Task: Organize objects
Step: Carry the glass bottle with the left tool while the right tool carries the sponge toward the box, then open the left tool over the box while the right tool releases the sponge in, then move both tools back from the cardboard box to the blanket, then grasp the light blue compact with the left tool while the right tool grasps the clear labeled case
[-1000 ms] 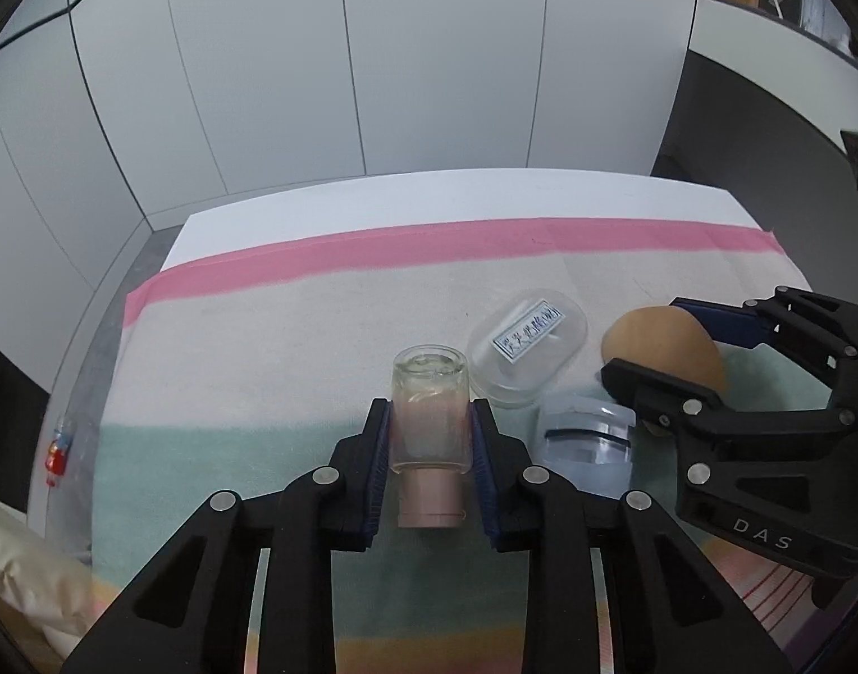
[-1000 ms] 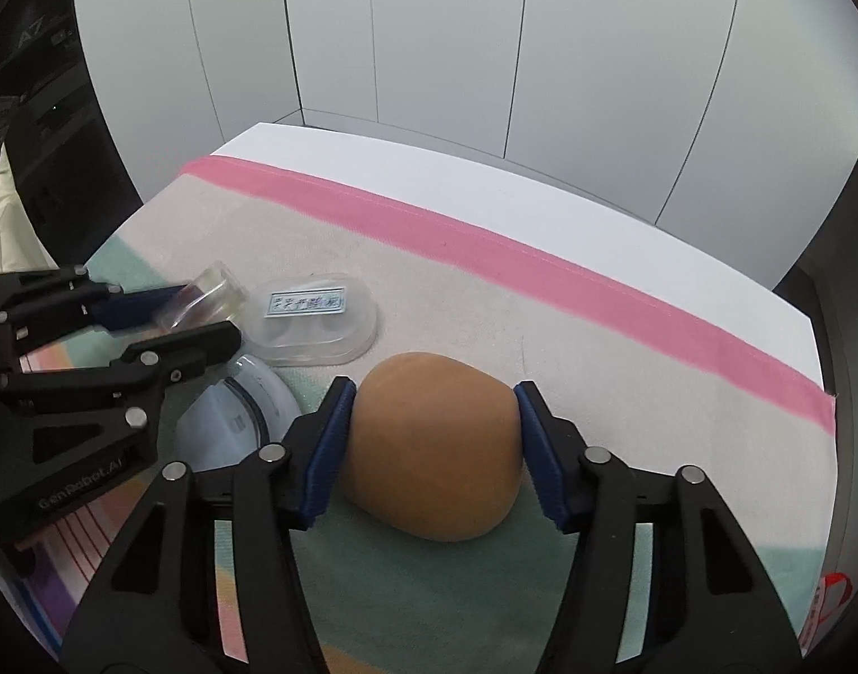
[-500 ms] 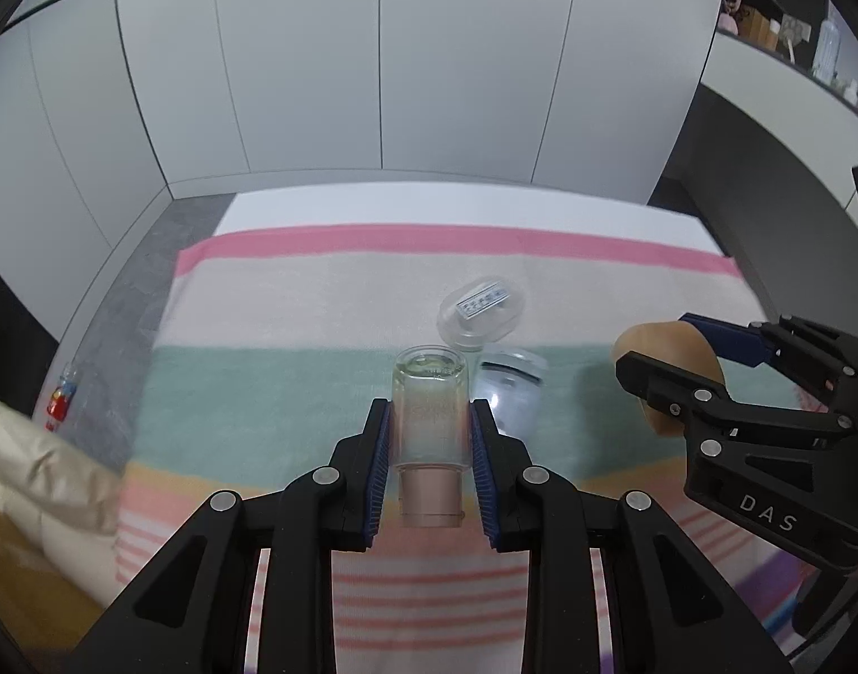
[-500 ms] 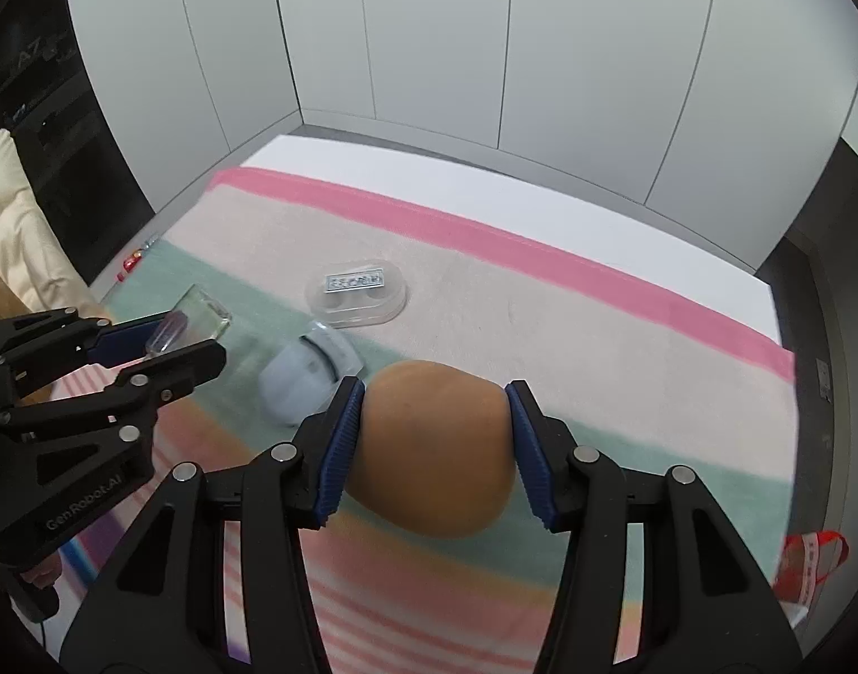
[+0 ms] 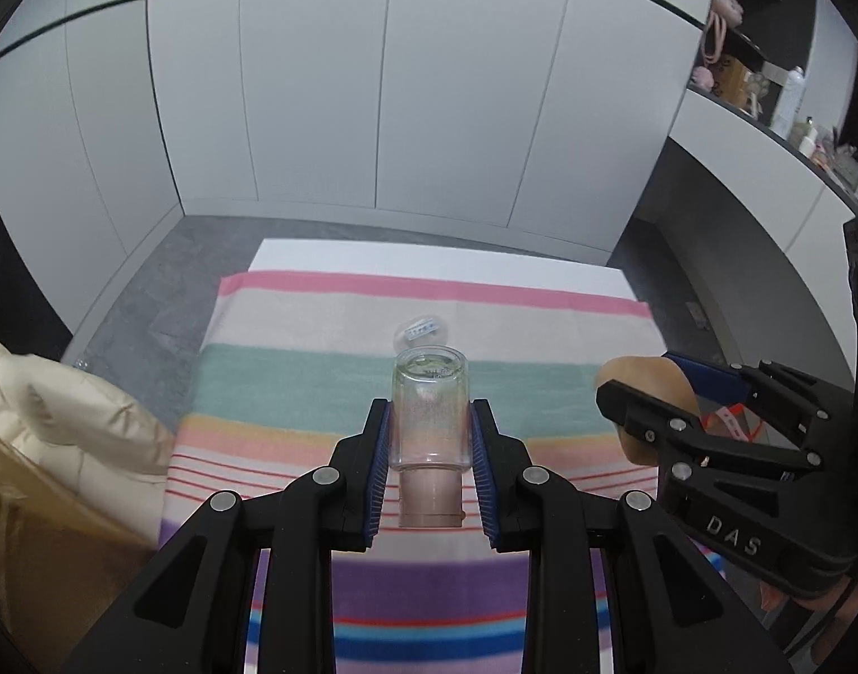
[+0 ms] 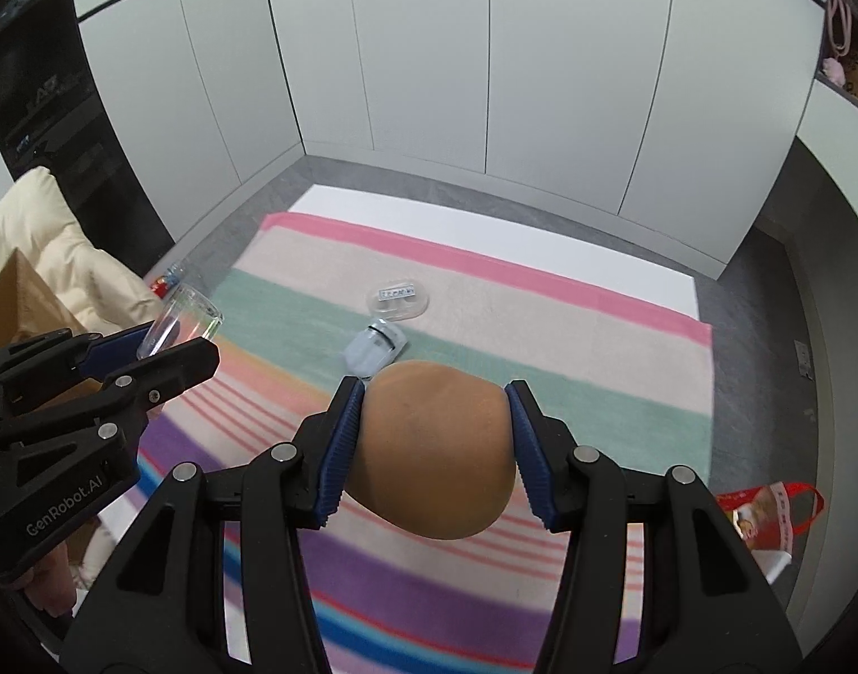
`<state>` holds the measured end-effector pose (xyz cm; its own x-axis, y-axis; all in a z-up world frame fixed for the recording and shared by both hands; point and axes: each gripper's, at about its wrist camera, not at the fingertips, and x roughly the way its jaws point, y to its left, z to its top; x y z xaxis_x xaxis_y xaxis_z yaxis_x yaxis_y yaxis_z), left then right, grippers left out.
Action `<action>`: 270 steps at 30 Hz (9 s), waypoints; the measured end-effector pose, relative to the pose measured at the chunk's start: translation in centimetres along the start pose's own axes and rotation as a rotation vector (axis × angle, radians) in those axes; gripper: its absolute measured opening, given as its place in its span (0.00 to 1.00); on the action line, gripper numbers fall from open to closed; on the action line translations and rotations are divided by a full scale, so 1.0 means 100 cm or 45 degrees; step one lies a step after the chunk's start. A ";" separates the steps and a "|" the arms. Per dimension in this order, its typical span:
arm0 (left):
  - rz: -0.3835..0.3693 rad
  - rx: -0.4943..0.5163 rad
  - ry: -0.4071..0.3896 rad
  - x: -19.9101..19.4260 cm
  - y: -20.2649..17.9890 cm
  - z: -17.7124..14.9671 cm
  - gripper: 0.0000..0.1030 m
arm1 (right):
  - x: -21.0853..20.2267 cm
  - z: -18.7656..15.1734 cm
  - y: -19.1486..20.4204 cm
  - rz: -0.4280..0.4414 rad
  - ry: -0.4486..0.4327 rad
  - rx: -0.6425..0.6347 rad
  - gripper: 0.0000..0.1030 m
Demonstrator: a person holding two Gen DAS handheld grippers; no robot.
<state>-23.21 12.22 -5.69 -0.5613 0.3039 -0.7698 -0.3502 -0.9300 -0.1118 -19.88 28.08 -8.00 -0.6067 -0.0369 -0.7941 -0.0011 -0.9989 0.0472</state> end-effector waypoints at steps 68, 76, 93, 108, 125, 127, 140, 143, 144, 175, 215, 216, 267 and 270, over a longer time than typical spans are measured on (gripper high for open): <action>0.335 -0.290 -0.216 -0.193 0.178 -0.111 0.27 | -0.087 -0.017 0.194 0.238 -0.069 -0.256 0.52; 0.396 -0.340 -0.207 -0.208 0.211 -0.131 0.27 | -0.084 -0.016 0.246 0.300 -0.069 -0.346 0.52; 0.607 -0.393 -0.275 -0.249 0.240 -0.180 0.99 | -0.082 -0.019 0.339 0.451 -0.067 -0.498 0.52; 0.691 -0.565 -0.252 -0.287 0.298 -0.217 1.00 | -0.078 -0.032 0.411 0.518 -0.045 -0.611 0.52; 0.730 -0.630 -0.247 -0.296 0.313 -0.224 1.00 | -0.079 -0.035 0.428 0.509 -0.101 -0.607 0.90; 0.723 -0.631 -0.246 -0.294 0.313 -0.221 1.00 | -0.079 -0.035 0.423 0.497 -0.108 -0.595 0.98; 0.686 -0.585 -0.248 -0.273 0.296 -0.195 1.00 | -0.079 -0.025 0.378 0.449 -0.128 -0.515 1.00; 0.672 -0.585 -0.247 -0.268 0.292 -0.189 1.00 | -0.078 -0.022 0.368 0.438 -0.129 -0.494 1.00; 0.665 -0.585 -0.246 -0.266 0.291 -0.187 1.00 | -0.078 -0.022 0.364 0.434 -0.127 -0.486 1.00; 0.505 -0.419 -0.271 -0.206 0.206 -0.120 1.00 | -0.082 -0.011 0.227 0.252 -0.143 -0.271 1.00; 0.287 -0.190 -0.217 -0.138 0.072 -0.068 1.00 | -0.104 -0.033 0.069 0.017 -0.120 -0.042 1.00; 0.280 -0.192 -0.213 -0.136 0.070 -0.067 1.00 | -0.104 -0.034 0.066 0.009 -0.116 -0.037 1.00; 0.094 -0.013 0.089 0.151 -0.004 -0.043 0.89 | 0.106 -0.050 -0.077 -0.136 0.069 0.102 0.97; 0.094 -0.045 0.117 0.177 0.006 -0.041 0.86 | 0.129 -0.049 -0.082 -0.117 0.081 0.109 0.94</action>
<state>-30.25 16.22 -22.00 -0.5132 0.2157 -0.8308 -0.2826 -0.9564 -0.0737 -23.82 35.65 -21.59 -0.5495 0.0504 -0.8339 -0.1240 -0.9920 0.0217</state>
